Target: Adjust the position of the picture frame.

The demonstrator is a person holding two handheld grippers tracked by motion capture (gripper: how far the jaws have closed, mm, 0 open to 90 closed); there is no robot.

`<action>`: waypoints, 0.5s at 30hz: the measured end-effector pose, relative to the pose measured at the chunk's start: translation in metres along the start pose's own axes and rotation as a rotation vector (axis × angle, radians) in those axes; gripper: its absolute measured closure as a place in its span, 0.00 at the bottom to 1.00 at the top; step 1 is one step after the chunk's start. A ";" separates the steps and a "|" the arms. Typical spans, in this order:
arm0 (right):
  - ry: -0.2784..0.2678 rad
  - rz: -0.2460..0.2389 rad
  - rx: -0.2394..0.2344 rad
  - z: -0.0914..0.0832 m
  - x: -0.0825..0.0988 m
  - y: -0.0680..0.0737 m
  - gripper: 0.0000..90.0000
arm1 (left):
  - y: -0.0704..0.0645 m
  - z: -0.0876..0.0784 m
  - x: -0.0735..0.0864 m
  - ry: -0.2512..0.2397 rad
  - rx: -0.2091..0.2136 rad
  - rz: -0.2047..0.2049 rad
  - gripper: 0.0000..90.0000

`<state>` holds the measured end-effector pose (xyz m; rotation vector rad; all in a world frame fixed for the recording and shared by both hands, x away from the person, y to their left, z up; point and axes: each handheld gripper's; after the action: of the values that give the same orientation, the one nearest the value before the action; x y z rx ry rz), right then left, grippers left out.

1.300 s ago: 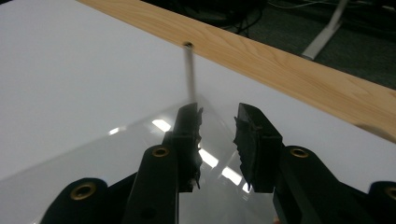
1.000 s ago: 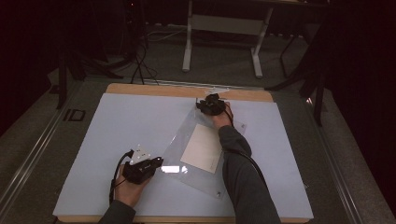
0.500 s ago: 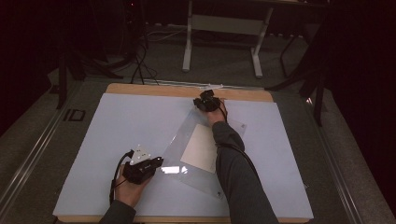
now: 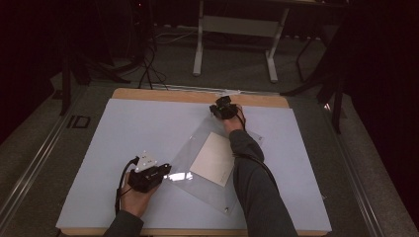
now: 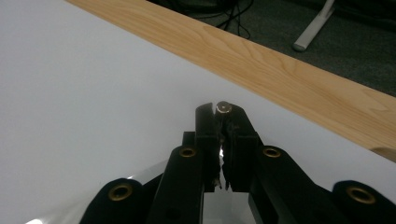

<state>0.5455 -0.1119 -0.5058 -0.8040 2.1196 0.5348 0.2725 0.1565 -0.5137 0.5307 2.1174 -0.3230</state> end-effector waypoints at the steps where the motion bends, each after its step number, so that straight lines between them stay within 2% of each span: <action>1: 0.004 -0.006 0.003 -0.003 0.000 -0.001 0.95 | 0.001 0.000 0.000 0.000 -0.003 -0.004 0.93; 4: 0.011 -0.016 0.006 -0.012 0.002 -0.003 0.95 | 0.007 0.001 -0.001 -0.005 -0.002 -0.035 0.93; 12: 0.024 -0.026 0.020 -0.033 0.012 -0.011 0.96 | 0.014 0.006 -0.007 0.001 -0.002 -0.067 0.92; 15: 0.024 -0.022 0.027 -0.040 0.017 -0.014 0.96 | 0.018 0.011 -0.010 0.007 -0.006 -0.090 0.92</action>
<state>0.5262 -0.1520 -0.4970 -0.8214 2.1331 0.4860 0.2940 0.1655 -0.5123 0.4342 2.1526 -0.3664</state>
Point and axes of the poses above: each handheld gripper's, and its own axes: z roughly forward along the jaws, x roughly out of its underside, y roughly to its left, and after that the axes turned 8 degrees about -x, right-handed
